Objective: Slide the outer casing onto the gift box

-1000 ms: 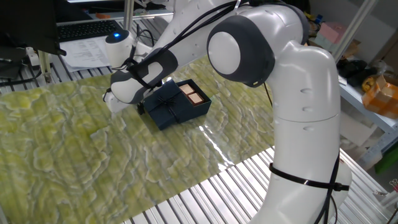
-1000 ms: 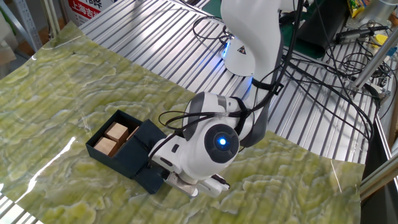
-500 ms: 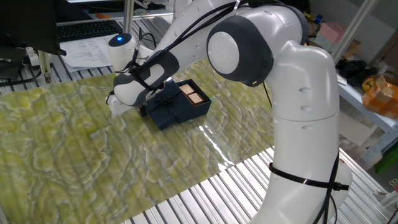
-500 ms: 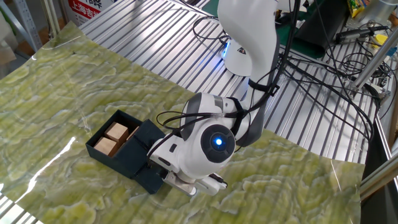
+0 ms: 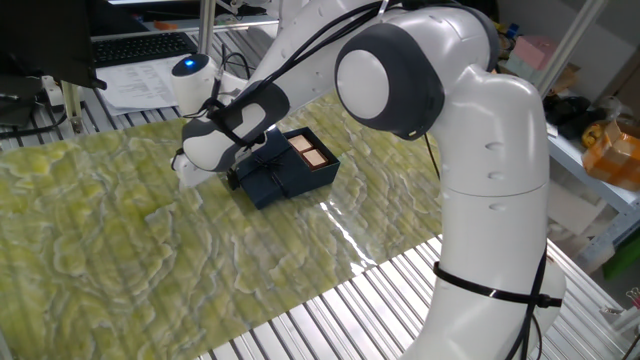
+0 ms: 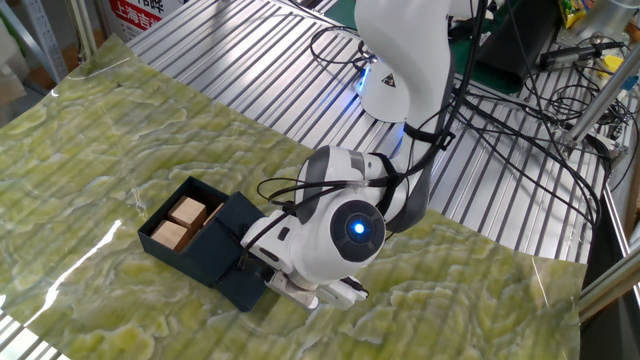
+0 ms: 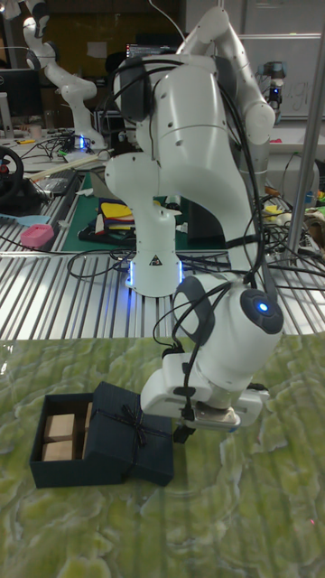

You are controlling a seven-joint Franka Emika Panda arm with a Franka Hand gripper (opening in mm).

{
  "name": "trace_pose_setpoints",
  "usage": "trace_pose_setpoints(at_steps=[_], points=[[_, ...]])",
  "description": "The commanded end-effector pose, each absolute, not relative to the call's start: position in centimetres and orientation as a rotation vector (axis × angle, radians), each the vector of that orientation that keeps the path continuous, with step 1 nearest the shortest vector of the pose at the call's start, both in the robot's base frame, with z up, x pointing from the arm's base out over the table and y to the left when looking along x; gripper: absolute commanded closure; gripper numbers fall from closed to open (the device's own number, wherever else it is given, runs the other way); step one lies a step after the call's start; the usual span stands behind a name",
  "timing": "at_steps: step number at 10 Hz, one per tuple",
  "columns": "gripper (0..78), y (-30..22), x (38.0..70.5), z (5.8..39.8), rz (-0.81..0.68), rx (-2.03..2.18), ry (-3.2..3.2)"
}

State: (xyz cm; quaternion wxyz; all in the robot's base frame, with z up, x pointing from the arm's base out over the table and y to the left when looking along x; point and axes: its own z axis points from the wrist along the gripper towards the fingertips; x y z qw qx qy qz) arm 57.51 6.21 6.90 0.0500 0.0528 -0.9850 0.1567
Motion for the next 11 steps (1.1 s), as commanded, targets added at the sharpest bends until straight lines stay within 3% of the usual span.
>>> trace_pose_setpoints(at_steps=[1, 11], points=[[77.6, 5.9, 57.8, 6.8, 0.485, 0.162, -3.002], [77.6, 4.6, 58.5, 9.6, 0.536, 0.183, -2.985]])
